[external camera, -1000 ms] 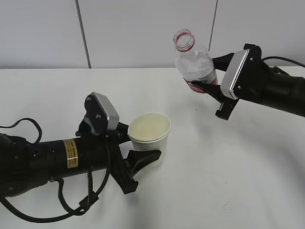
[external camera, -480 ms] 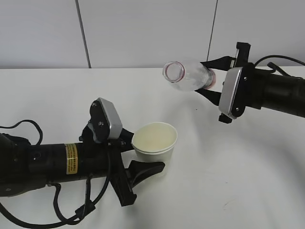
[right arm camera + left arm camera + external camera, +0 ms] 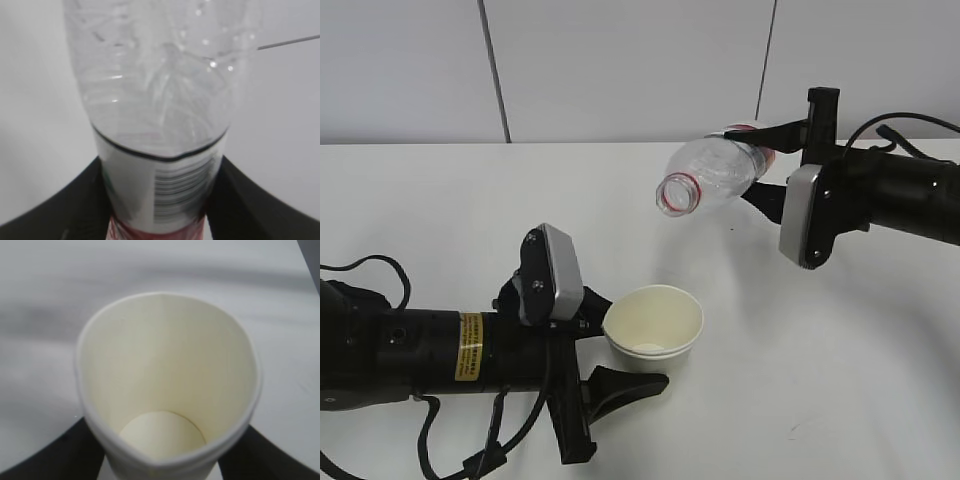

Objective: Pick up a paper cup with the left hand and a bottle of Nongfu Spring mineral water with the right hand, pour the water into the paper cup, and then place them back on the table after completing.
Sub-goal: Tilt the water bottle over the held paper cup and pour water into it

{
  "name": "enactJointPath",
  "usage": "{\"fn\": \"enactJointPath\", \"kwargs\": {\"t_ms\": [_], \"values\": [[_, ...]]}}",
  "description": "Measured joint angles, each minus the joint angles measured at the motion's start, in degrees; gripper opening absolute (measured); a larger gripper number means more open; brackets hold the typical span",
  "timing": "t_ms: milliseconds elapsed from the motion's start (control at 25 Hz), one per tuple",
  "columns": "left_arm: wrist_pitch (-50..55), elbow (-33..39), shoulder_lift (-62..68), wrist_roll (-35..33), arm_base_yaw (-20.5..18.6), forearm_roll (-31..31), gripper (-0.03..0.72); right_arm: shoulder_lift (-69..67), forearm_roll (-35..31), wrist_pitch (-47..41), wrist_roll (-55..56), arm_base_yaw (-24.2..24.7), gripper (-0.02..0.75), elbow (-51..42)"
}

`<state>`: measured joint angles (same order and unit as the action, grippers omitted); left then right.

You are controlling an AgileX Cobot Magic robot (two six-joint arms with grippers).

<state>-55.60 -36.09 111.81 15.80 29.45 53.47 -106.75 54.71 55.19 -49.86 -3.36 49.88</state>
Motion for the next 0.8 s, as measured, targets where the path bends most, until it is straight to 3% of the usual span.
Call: {"fn": "enactJointPath", "kwargs": {"t_ms": [360, 800], "values": [[0.0, 0.0, 0.23, 0.0, 0.0, -1.84, 0.412, 0.0, 0.13, 2.76, -5.66, 0.0, 0.383, 0.0], [-2.7, 0.0, 1.24, 0.0, 0.0, 0.15, 0.412, 0.0, 0.25, 2.76, -11.73, 0.0, 0.382, 0.0]]}}
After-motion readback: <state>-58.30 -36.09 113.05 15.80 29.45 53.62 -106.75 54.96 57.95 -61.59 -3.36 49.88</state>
